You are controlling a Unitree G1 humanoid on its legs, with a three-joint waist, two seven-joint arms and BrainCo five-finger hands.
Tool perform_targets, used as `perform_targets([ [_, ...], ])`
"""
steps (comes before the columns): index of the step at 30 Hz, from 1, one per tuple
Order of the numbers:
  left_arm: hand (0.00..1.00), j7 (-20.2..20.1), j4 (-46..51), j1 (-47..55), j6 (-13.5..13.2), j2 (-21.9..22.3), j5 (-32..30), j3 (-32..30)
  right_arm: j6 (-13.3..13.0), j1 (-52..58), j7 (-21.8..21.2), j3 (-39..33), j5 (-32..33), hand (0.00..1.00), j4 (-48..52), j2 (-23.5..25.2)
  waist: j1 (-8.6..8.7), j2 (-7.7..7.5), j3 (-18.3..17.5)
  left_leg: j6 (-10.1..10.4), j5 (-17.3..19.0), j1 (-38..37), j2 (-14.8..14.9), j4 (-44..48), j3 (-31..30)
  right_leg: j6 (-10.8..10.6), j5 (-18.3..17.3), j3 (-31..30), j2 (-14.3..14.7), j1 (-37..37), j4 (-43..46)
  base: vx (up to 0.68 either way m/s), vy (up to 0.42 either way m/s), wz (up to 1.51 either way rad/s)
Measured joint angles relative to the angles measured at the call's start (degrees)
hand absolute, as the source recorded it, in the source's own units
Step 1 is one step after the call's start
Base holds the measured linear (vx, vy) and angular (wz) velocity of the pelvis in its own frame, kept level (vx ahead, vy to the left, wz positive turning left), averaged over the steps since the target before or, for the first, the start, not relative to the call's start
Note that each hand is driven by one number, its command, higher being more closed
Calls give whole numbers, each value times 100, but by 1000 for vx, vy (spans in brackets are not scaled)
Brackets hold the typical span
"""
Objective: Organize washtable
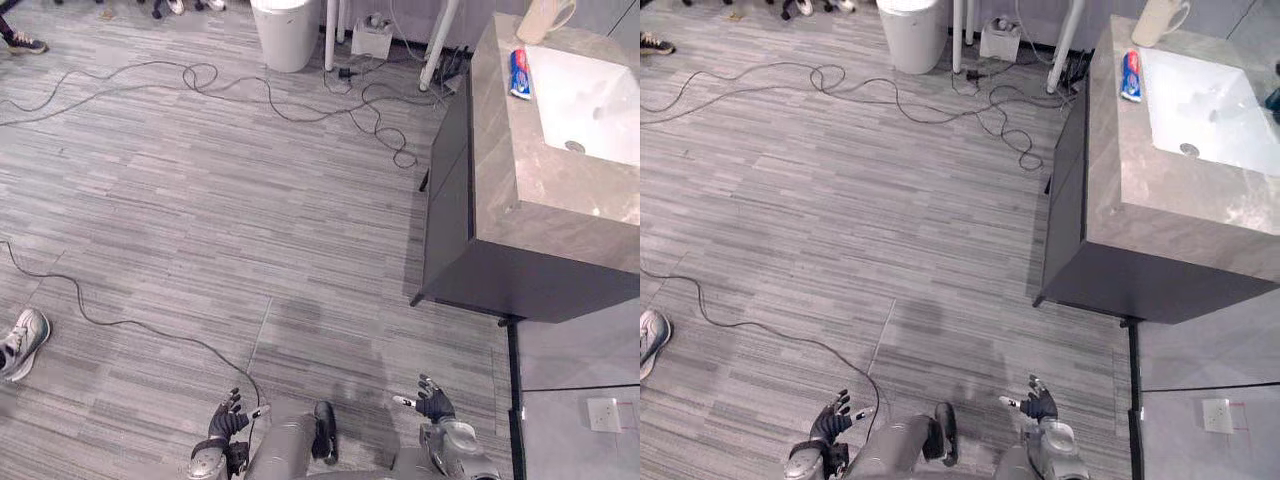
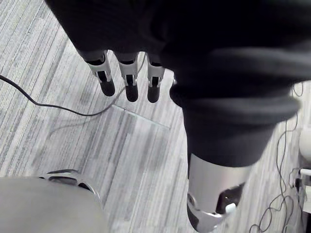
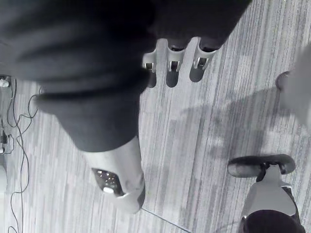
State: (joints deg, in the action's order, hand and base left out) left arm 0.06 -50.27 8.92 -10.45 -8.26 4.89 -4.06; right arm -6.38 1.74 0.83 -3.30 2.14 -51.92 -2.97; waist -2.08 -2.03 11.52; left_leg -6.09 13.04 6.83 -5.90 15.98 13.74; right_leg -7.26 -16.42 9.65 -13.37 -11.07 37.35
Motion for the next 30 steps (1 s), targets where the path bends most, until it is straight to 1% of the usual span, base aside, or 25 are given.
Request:
perform_targets([
  [2,0,-1,-18,-46,-1,12,0,23,-4,1,2,-4,0,0,0,-33,131,41,123,81,-88,-329,-29,-299,-167,18,1,33,403,-263,-495,148,28,34],
  [3,0,-2,-33,-56,-1,9,0,83,-4,28,4,-8,0,0,-1,-46,157,124,164,109,-128,-393,-54,-398,-232,22,20,-22,513,-315,-701,233,31,74],
  [4,0,-8,-71,-97,-9,16,0,226,-8,108,-1,-46,55,0,28,-84,251,65,134,58,-228,-574,-129,-627,-370,92,86,-230,698,-407,-1088,189,24,69],
  [6,0,-8,-118,-121,-13,44,-2,240,-31,149,9,-129,57,0,76,-97,349,80,129,-30,-279,-839,-220,-767,-657,273,209,-314,803,-415,-1186,288,25,77],
  [7,0,-7,-117,-126,-13,46,-4,240,-31,177,9,-140,57,0,75,-102,355,93,127,-42,-287,-922,-229,-811,-734,277,211,-310,847,-410,-1214,372,21,80],
  [10,0,-5,-89,-176,-12,43,-54,232,-58,199,5,-231,62,0,81,-66,362,179,56,-35,-287,-1008,-177,-899,-1073,691,435,-194,1281,-411,-1557,334,5,59],
  [11,0,-5,-81,-204,-9,45,-76,230,-70,199,8,-315,66,0,96,-49,365,184,46,17,-258,-1057,-175,-902,-1098,816,656,-197,1480,-399,-1843,414,-6,40],
  [12,0,-7,-82,-199,-4,48,-97,229,-88,213,8,-325,66,0,110,-60,381,181,41,153,-178,-1107,-198,-863,-1102,966,1094,-218,1611,-349,-2157,347,-11,33],
  [13,0,-7,-102,-199,3,90,-106,220,-99,227,9,-328,64,0,106,-100,438,234,42,287,-92,-1118,-197,-744,-1143,1076,1359,-251,1641,-253,-2277,289,9,22],
  [14,0,-8,-88,-195,3,152,-109,222,-95,250,13,-330,64,0,101,-151,441,331,10,467,3,-1019,-164,-430,-1134,1125,1472,-262,1671,-68,-2459,338,58,1],
  [15,0,-13,-82,-180,-25,169,-110,197,-98,241,12,-288,63,0,124,-167,413,309,-12,751,157,-805,-80,250,-989,1158,1527,-463,1651,179,-2706,531,48,-26],
  [16,0,-13,-92,-123,-25,179,-110,140,-102,222,10,-283,62,0,146,-141,427,281,-21,756,304,-664,134,958,-745,1159,1526,-615,1642,420,-2835,524,23,-33],
  [17,0,-13,-98,-97,-23,181,-110,129,-107,222,10,-284,62,0,152,-130,440,268,-28,758,348,-574,260,1256,-704,1159,1526,-683,1630,545,-2871,448,-23,-28],
  [19,0,-14,-77,-86,-24,205,-110,100,-122,243,11,-293,62,0,162,-55,431,180,-4,761,373,-194,889,2538,-716,1161,1489,-873,1528,894,-2878,252,30,-18],
  [20,0,-16,-65,-85,-27,212,-110,83,-123,243,10,-292,62,0,164,-50,421,152,11,807,395,-63,1055,2828,-727,1129,1449,-920,1494,960,-2873,177,115,-22],
  [21,0,-27,-57,-78,-16,272,-97,-25,-131,243,10,-292,62,0,164,-43,386,134,24,884,414,179,1425,3190,-735,1034,1339,-1010,1425,1082,-2853,114,134,-30],
  [22,0,-18,-21,-80,-12,306,-98,-71,-132,247,12,-293,63,0,162,-16,352,148,25,913,399,307,1686,3222,-729,918,1240,-1092,1389,1135,-2814,122,231,-44],
  [23,0,-19,21,-85,-12,325,-99,-75,-132,250,12,-300,67,0,162,9,318,180,49,1019,342,416,1972,2940,-720,701,1059,-1176,1317,1187,-2712,95,301,-37],
  [24,0,-15,19,-94,-11,356,-97,-75,-134,251,16,-308,73,0,166,6,310,241,65,1102,285,429,2108,2566,-724,594,980,-1202,1309,1182,-2623,85,399,-34],
  [25,0,-13,1,-105,-4,494,-97,-64,-135,270,20,-371,86,0,182,-60,322,400,91,1488,286,242,2231,1697,-741,306,729,-1221,1326,1120,-2404,94,412,-17],
  [26,0,-12,-1,-153,6,481,-97,-40,-119,298,2,-331,133,0,170,4,340,364,83,1307,478,25,1999,1259,-643,169,583,-1253,1178,991,-2255,73,317,-4],
  [27,0,-7,1,-192,8,451,-97,-42,-113,329,0,-301,136,0,170,53,337,308,69,1275,452,25,1919,1153,-611,141,553,-1228,1165,930,-2176,100,216,6],
  [28,0,-6,1,-214,11,426,-97,-48,-109,371,-6,-280,140,0,182,41,270,307,76,1331,374,-47,1852,1132,-560,215,561,-1094,1342,930,-2108,85,110,7],
  [29,0,-4,-15,-208,11,353,-97,-78,-116,351,10,-304,170,0,204,-15,262,167,106,1410,192,262,1688,1935,-635,503,541,-951,1176,1238,-2422,89,88,3],
  [30,0,-8,-82,-245,12,368,-98,-49,-115,272,17,-305,177,0,174,-15,295,163,164,1380,383,483,1573,2071,-809,463,612,-921,1076,1319,-2506,51,121,-2],
])
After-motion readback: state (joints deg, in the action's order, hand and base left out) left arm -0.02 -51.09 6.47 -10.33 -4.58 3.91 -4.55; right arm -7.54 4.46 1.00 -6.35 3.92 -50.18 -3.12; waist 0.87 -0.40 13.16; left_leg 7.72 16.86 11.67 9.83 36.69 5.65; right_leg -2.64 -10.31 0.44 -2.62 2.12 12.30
